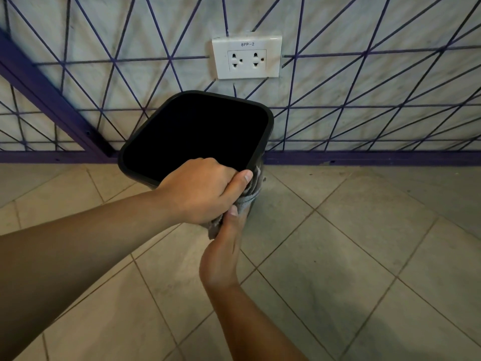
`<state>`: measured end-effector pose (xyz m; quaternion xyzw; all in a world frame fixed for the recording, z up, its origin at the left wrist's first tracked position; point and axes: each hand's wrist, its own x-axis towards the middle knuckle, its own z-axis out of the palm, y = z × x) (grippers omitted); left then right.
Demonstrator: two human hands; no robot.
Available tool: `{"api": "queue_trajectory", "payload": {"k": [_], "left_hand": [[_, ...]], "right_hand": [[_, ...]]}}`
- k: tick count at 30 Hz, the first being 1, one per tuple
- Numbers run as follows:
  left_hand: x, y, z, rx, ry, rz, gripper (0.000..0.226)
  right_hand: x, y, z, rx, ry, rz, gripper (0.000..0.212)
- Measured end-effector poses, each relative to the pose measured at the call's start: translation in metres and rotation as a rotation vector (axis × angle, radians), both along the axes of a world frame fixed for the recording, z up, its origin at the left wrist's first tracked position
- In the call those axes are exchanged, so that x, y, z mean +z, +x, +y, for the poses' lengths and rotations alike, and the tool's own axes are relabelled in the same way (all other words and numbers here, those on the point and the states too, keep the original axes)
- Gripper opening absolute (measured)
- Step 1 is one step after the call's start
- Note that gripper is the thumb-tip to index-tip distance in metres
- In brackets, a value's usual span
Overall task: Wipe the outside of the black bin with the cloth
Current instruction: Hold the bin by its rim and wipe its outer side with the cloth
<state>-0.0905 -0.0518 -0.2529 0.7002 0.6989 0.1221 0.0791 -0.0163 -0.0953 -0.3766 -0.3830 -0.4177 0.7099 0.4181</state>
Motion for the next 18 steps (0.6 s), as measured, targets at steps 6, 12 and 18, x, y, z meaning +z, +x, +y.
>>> {"api": "queue_trajectory", "payload": {"k": [6,12,18], "left_hand": [[0.002,0.002,-0.003,0.038,-0.025,-0.002,0.057],[0.011,0.008,0.008,0.144,-0.323,0.046,0.057],[0.004,0.024,0.01,0.233,-0.268,0.008,0.025]], "right_hand": [[-0.045,0.026,0.031,-0.013,-0.117,-0.068,0.046],[-0.034,0.047,0.061,-0.079,-0.239,-0.152,0.035],[-0.038,0.027,0.075,0.029,-0.268,0.026,0.056]]}}
